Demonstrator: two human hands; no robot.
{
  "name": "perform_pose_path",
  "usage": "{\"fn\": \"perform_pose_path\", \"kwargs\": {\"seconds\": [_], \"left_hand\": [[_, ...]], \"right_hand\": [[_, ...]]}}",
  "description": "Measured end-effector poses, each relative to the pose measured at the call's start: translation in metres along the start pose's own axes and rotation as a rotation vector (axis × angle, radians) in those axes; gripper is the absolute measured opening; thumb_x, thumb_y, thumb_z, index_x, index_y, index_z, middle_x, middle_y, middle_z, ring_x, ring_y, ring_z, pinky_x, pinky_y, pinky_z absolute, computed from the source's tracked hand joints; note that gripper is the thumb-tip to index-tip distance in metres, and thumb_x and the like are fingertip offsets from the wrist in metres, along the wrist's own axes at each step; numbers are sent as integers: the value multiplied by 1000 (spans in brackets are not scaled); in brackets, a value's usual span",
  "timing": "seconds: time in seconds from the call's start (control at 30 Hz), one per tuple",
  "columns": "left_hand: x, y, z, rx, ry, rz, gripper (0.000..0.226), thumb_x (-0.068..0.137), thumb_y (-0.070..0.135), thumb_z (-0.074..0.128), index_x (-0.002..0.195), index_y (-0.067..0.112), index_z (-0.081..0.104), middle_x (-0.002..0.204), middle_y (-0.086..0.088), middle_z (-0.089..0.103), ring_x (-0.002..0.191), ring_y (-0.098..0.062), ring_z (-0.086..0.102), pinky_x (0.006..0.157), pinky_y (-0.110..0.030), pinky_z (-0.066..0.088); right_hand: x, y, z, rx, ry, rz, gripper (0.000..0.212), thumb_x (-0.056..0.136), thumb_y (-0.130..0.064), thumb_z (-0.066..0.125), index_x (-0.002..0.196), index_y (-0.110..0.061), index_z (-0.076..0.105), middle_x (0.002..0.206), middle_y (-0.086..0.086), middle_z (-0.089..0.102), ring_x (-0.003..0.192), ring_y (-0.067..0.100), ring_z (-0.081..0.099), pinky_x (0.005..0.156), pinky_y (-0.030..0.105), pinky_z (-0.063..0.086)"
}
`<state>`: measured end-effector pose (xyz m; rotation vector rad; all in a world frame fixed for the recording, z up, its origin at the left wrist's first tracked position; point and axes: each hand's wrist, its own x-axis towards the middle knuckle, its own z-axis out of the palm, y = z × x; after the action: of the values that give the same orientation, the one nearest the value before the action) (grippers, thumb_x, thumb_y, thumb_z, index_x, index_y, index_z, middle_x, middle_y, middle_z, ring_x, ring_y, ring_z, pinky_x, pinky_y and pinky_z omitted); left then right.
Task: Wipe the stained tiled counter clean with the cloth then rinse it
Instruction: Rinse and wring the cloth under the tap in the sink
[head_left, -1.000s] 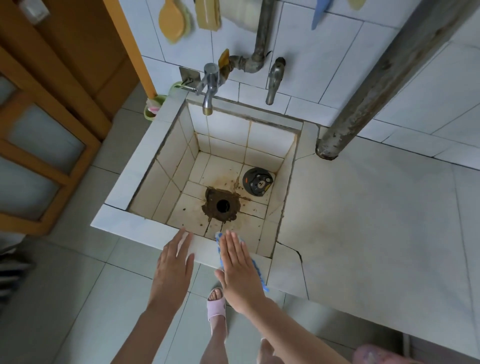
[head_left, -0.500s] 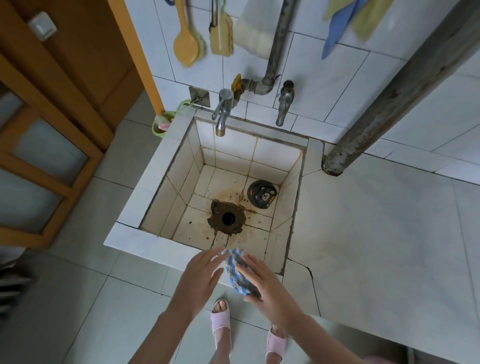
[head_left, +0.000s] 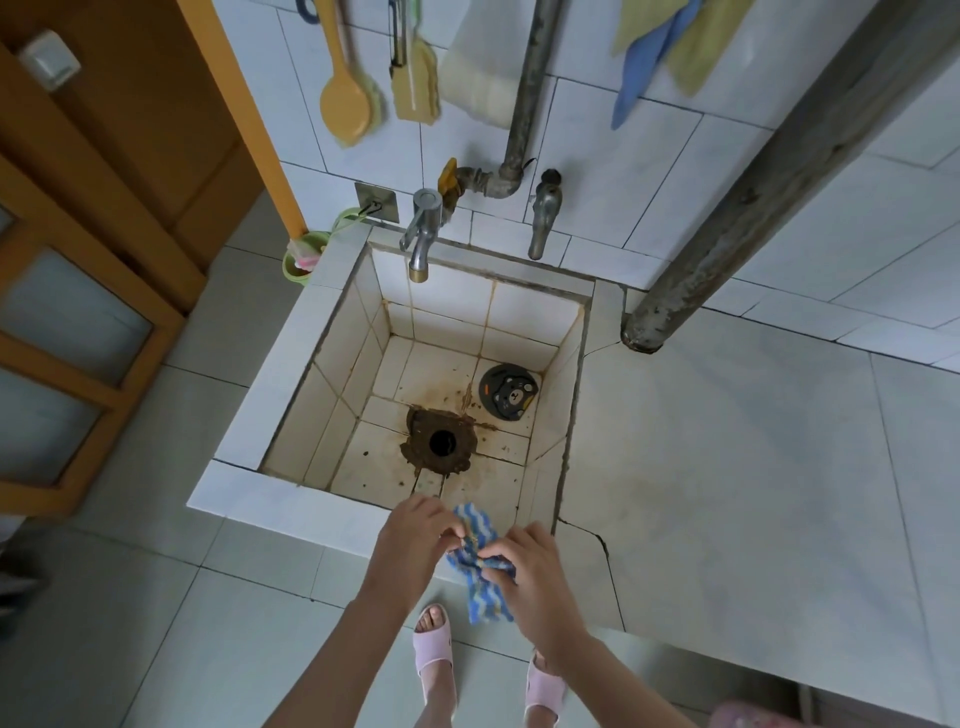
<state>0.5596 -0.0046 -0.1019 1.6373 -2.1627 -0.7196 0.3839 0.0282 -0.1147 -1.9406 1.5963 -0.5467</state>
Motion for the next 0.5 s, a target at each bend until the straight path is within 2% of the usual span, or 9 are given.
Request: {"fn": "perform_pose_path", "kwargs": {"seconds": [0.07,0.13,0.2,0.27,0.33,0.4,0.5], "left_hand": [[3,3,-4,-15,-27,-37,21,61,18,85,67,27,67,73,15,59,72,-6,53,64,-9,35],[5,3,-10,-109,-5,-115,13,76,17,75,74,25,65,81,16,54,79,-3,49,67,-8,36],[9,3,-23,-248,25,-194,17,85,17,64,77,30,56,89,17,50,84,-1,51,69,-8,38],[18,1,-41,-376,35,-239,22,89,17,59,79,35,51,97,20,55,90,2,54,73,-8,41],[27,-2,-60,-464,28,-281,19,90,18,57,81,34,52,94,16,63,90,0,59,75,-15,46],[37,-4,-76,-540,56,-331,17,88,16,60,82,31,55,85,13,66,86,-4,62,74,-19,49],[50,-6,-95,-635,135,-383,13,84,13,65,85,26,62,80,8,68,81,-5,63,68,-14,49]], "right_hand": [[10,-2,-3,-16,34,59,21,69,-14,79,82,-24,66,75,-8,59,81,6,39,75,16,34],[24,-5,-11,28,33,86,17,70,-14,78,83,-20,69,76,-7,59,82,10,42,72,21,38],[40,-15,-23,119,10,98,17,74,-15,75,89,-19,70,80,-14,55,85,9,42,73,20,38],[56,-28,-34,239,-18,163,21,78,-17,72,98,-22,67,85,-20,52,89,10,47,75,19,42],[74,-41,-44,382,-66,289,30,79,-23,72,106,-26,59,93,-14,56,94,10,54,79,24,49],[91,-52,-50,475,-76,343,34,78,-26,73,106,-29,55,99,-7,60,94,9,59,78,28,54],[109,-66,-56,487,-38,311,28,78,-18,72,100,-27,57,100,-8,60,91,2,57,78,20,47]]}}
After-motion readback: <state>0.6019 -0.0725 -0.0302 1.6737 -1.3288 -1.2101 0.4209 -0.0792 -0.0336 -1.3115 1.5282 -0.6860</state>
